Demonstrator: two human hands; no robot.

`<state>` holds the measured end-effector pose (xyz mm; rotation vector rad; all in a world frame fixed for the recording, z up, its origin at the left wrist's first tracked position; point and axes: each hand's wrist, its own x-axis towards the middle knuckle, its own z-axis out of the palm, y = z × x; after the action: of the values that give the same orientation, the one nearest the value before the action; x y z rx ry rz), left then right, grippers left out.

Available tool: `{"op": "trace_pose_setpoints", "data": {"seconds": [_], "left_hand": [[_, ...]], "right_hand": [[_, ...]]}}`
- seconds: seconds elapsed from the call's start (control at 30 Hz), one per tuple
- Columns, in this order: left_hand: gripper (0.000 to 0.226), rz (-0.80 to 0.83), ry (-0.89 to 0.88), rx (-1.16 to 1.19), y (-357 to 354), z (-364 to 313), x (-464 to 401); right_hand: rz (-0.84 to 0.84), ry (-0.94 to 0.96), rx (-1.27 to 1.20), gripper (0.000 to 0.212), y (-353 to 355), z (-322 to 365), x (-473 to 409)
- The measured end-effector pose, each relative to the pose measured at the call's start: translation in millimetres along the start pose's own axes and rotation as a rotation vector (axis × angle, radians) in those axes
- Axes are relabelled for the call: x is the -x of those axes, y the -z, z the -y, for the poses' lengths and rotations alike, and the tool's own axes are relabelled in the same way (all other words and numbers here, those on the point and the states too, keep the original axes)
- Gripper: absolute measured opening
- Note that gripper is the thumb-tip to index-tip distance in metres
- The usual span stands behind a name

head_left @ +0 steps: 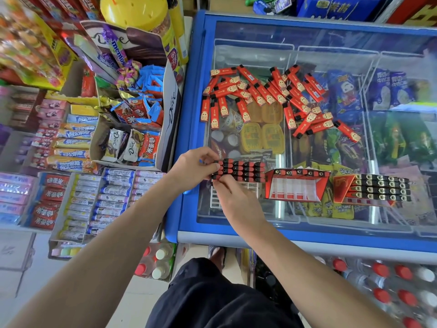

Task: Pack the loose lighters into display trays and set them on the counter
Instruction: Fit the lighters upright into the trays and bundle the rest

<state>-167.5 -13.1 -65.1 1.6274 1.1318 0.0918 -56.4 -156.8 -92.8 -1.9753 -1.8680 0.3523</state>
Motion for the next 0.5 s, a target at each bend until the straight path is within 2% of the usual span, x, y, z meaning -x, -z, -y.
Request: {"op": "trace_pose_setpoints", "data": {"seconds": [0.07,0.23,0.37,0.47,0.5], "left_hand": [[0.010,0.004,0.009,-0.006,0,-3,2],[0.010,0.044,0.026,-0.060,5,-10,3],[0.011,0.064,0.012,-0.176,16,-17,-6],[0.021,-0.010,0.036,-0.176,24,-37,-22],[0.023,-0.035,0.034,-0.204,25,-44,-28]], "right_hand": [[-0.017,0.008,0.020,0.022,1,0,-1],[-0.125,0.197,0.189,0.027,5,-3,-3],[-0.080,0.169,0.200,0.031,10,-2,-7],[-0.144,0.132,0.152,0.007,24,-4,-17],[-0.162,0.115,0.132,0.012,31,-6,-24]]}}
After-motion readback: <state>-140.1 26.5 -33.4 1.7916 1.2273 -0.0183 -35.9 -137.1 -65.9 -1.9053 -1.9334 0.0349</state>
